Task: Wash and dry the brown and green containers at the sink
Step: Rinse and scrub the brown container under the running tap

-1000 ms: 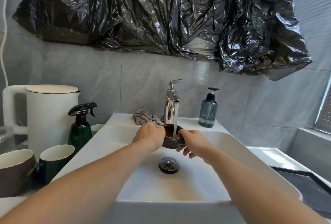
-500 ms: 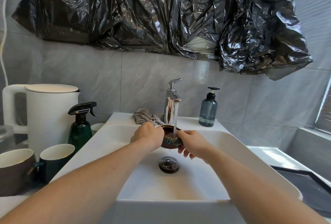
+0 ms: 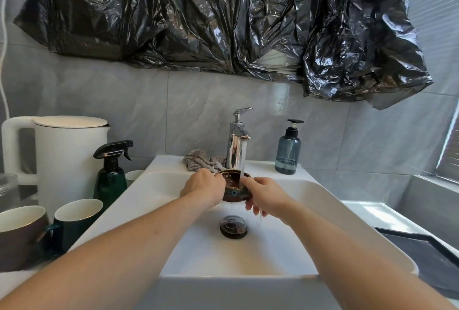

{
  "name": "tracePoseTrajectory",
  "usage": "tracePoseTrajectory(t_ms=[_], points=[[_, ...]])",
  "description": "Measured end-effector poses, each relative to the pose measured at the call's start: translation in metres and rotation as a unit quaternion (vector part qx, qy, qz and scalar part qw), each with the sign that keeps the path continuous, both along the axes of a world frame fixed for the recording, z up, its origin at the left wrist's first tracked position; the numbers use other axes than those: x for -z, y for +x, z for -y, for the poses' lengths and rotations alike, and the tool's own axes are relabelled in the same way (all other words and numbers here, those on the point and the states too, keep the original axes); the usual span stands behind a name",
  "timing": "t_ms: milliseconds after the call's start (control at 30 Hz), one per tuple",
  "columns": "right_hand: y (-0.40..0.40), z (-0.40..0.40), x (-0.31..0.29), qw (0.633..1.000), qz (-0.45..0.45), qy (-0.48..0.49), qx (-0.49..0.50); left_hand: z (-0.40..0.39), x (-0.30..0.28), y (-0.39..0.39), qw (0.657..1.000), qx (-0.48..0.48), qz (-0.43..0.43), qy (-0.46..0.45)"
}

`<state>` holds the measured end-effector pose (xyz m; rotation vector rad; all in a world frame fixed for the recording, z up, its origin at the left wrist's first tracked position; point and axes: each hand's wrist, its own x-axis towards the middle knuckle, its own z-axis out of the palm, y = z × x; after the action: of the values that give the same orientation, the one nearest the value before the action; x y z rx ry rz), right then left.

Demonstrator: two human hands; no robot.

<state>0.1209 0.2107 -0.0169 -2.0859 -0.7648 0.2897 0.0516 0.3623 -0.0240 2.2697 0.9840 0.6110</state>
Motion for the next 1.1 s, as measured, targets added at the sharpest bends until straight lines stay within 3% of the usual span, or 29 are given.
tracePoseTrajectory(t_ms=[467, 1100], points=[[0.006, 0.002, 0.003, 0.999, -0.011, -0.046, 0.022, 0.005, 0.001, -0.008, 0.994, 0.077, -0.073, -0.023], [0.008, 0.002, 0.005, 0.998, -0.006, -0.067, 0.012, 0.006, -0.001, -0.011, 0.996, 0.07, -0.041, -0.02]])
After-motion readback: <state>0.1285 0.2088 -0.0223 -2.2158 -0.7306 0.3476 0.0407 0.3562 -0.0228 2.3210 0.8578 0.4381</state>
